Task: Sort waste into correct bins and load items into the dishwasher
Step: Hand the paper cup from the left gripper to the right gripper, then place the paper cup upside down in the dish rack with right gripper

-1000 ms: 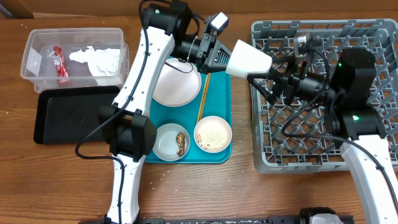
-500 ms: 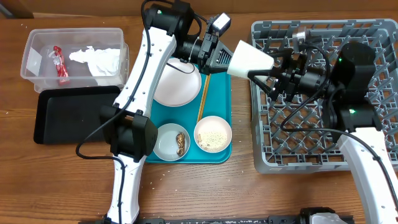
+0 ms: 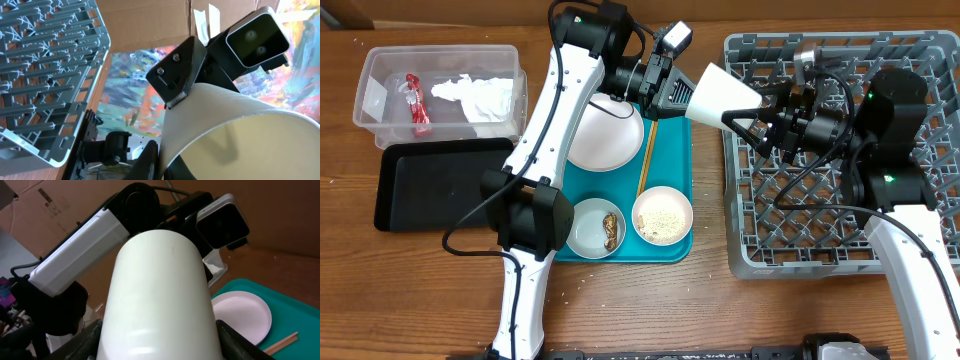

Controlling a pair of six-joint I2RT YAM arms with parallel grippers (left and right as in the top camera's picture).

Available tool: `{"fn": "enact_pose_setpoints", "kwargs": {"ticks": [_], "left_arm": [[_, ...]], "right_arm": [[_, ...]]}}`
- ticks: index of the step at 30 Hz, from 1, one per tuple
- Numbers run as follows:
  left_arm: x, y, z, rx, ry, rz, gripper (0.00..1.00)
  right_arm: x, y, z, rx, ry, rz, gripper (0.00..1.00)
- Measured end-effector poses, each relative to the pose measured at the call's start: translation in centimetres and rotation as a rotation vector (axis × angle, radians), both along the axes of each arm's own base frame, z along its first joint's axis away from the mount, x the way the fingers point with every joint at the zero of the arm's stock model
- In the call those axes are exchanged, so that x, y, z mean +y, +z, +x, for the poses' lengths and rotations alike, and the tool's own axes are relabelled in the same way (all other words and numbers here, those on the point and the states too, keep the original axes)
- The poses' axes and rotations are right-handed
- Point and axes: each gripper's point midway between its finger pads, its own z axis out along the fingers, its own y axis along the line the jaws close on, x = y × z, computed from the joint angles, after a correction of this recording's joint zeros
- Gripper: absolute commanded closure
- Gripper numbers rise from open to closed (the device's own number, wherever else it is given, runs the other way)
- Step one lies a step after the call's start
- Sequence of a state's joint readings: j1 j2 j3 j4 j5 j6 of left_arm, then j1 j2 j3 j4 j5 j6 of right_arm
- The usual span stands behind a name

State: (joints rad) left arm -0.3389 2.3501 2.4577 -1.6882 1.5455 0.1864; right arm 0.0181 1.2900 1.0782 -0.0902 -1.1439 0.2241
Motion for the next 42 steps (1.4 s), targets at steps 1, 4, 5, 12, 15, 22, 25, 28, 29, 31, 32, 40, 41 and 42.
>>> {"fn": "enact_pose_setpoints", "kwargs": {"ticks": [1,4,5,12,15,22,25,28,29,31,32,40,41,42], "left_arm": [[0.0,0.0,0.0,-0.001,0.000,0.000,0.79],[0.0,-0.1,0.0,0.006,0.000,0.009,0.63],[0.0,-0.2,0.0,0.003,0.000,0.014,0.60],[1.3,-0.6,1.1,0.000,0.036,0.034,0.51],[3.3,-0.9,2.7,-0.013,0.088,0.054,0.50],[10.3,-2.4,7.9,-0.126,0.266,0.122,0.50],[13.0,-3.5,9.2,-0.144,0.326,0.195,0.51],[14.9,-4.3,10.0,-0.183,0.368,0.294,0.55],[15.3,-4.5,10.3,-0.201,0.379,0.332,0.55],[16.0,-4.9,10.6,-0.249,0.395,0.417,0.54],[16.3,-5.0,10.8,-0.272,0.402,0.460,0.53],[18.2,-6.5,11.5,-0.401,0.448,0.825,0.45],[18.4,-6.9,11.5,-0.405,0.447,0.868,0.45],[18.5,-7.4,11.4,-0.407,0.443,0.909,0.45]], "right_arm": [[0.0,0.0,-0.1,-0.001,0.004,0.001,0.60],[0.2,0.1,-0.3,-0.001,0.021,0.005,0.61],[0.2,0.1,-0.4,0.000,0.027,0.006,0.62],[-1.7,-0.2,-0.1,0.076,-0.008,0.032,0.65],[-3.6,-1.2,0.3,0.162,-0.068,0.044,0.65],[-6.1,-4.5,-0.7,0.409,-0.260,-0.002,0.65],[-7.0,-6.3,-2.0,0.525,-0.379,-0.087,0.65],[-8.2,-7.6,-3.6,0.620,-0.502,-0.205,0.63],[-8.6,-7.9,-4.2,0.649,-0.537,-0.245,0.63],[-9.4,-8.2,-5.2,0.689,-0.606,-0.325,0.63],[-9.7,-8.4,-5.5,0.701,-0.631,-0.358,0.63],[-9.8,-12.9,-10.3,0.933,-0.723,-0.659,0.62],[-9.8,-13.6,-10.8,0.967,-0.727,-0.698,0.62],[-9.9,-14.1,-11.0,0.994,-0.734,-0.731,0.62]]}}
